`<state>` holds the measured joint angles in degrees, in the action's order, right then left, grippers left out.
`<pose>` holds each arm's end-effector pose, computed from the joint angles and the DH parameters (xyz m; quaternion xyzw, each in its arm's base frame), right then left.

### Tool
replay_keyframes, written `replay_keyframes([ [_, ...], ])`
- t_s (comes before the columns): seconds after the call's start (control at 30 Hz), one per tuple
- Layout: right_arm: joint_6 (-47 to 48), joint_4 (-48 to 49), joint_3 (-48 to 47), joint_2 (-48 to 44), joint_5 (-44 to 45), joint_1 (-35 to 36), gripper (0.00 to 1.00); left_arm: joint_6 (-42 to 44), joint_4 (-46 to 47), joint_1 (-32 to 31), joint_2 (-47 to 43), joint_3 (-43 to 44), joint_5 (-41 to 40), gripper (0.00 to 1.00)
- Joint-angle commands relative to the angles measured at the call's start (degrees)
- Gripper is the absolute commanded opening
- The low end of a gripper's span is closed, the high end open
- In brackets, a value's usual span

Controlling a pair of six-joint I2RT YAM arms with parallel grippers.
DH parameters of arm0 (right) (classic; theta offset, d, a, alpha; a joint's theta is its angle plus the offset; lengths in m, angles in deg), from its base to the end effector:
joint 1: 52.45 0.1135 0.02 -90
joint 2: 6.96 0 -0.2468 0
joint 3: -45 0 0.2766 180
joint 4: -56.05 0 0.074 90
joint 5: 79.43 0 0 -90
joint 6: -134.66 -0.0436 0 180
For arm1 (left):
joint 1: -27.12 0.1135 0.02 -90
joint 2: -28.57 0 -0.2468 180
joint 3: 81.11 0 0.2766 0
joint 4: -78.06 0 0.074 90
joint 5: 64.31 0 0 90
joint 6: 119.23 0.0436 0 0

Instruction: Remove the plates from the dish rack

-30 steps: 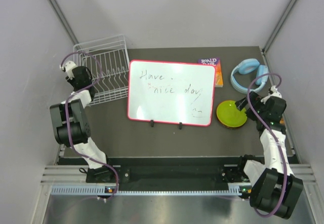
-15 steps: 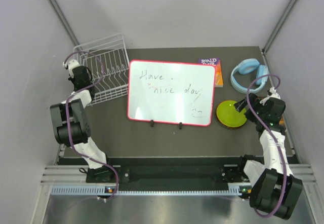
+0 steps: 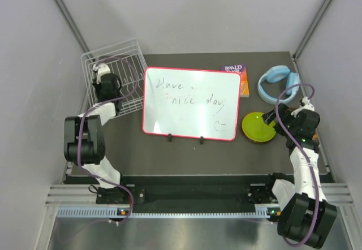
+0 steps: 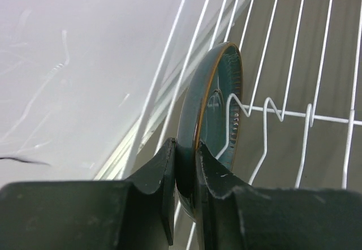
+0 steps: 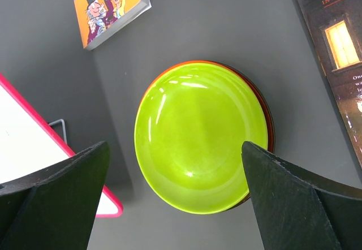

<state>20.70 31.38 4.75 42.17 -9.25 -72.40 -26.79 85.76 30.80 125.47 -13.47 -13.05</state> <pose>0.2190 -0.0638 0.1939 0.2490 0.8354 0.1678 0.4603 0.3889 0.0524 0.1836 -0.1950 0.7780 0.3022 0.5151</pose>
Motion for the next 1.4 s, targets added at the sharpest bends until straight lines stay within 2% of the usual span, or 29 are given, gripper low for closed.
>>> replay_keyframes([
  [0.0,0.94,0.19,0.13,-1.92,-1.1,-0.53,1.0,1.96,10.45,-1.05,-7.42,0.35,-6.17,0.0],
  [0.23,0.76,-1.39,-0.4,-3.24,-1.81,-0.45,1.0,1.87,8.86,-1.4,-10.15,0.96,-10.2,0.0],
  [0.33,0.94,-2.62,-1.1,-4.73,-1.89,-0.45,1.0,0.38,6.32,-1.57,-14.35,1.31,-9.43,0.0],
  [0.5,0.85,-5.87,-3.03,-7.63,-3.47,-0.45,1.0,-4.35,-7.44,-2.01,-18.67,7.98,-5.65,0.0],
  [0.57,0.94,-8.42,-4.43,-9.74,-4.18,-0.45,1.0,-7.43,-12.12,-2.19,-21.48,10.36,-1.8,0.0],
  [0.6,0.85,-9.21,-4.88,-10.53,-4.35,-0.45,1.0,-8.58,-15.1,-2.45,-22.62,10.45,2.05,0.0],
  [0.77,0.59,-13.34,-7.51,-15.46,-6.38,-0.45,1.0,-15.34,-22.42,-2.98,-30.36,9.32,9.98,0.0],
  [0.83,0.68,-14.14,-8.22,-16.07,-7.43,-0.45,1.0,-17.37,-24.35,-2.98,-33.6,7.83,18.75,0.0],
  [0.9,0.94,-14.84,-9.1,-15.99,-10.5,-0.45,1.0,-20.53,-26.2,-3.5,-34.93,7.38,24.04,0.0],
  [0.93,1.11,-15.01,-9.36,-15.64,-11.81,-0.45,1.0,-22.02,-27.51,-3.51,-35.64,7.55,31.98,0.0],
  [0.97,1.2,-14.76,-9.63,-15.46,-15.22,-0.45,1.0,-24.99,-29.26,-3.51,-35.82,7.47,35.89,0.0],
  [1.03,0.77,-13.7,-9.54,-15.02,-20.23,-0.45,1.0,-28.52,-29.28,-3.51,-36.43,5.46,49.21,0.0],
  [1.17,-1.08,-10.72,-8.58,-15.72,-26.67,-0.36,1.0,-39.49,-18.51,-8.51,-38.01,-1.57,63.13,0.0],
  [1.23,-2.22,-9.05,-7.87,-16.34,-29.48,-0.01,1.0,-42.5,-16.63,-11.67,-38.63,-4.38,65.02,0.0],
  [1.37,-4.07,-7.02,-6.73,-17.04,-30.72,2.44,1.0,-43.21,-14.96,-19.74,-39.69,-6.77,64.48,0.0],
])
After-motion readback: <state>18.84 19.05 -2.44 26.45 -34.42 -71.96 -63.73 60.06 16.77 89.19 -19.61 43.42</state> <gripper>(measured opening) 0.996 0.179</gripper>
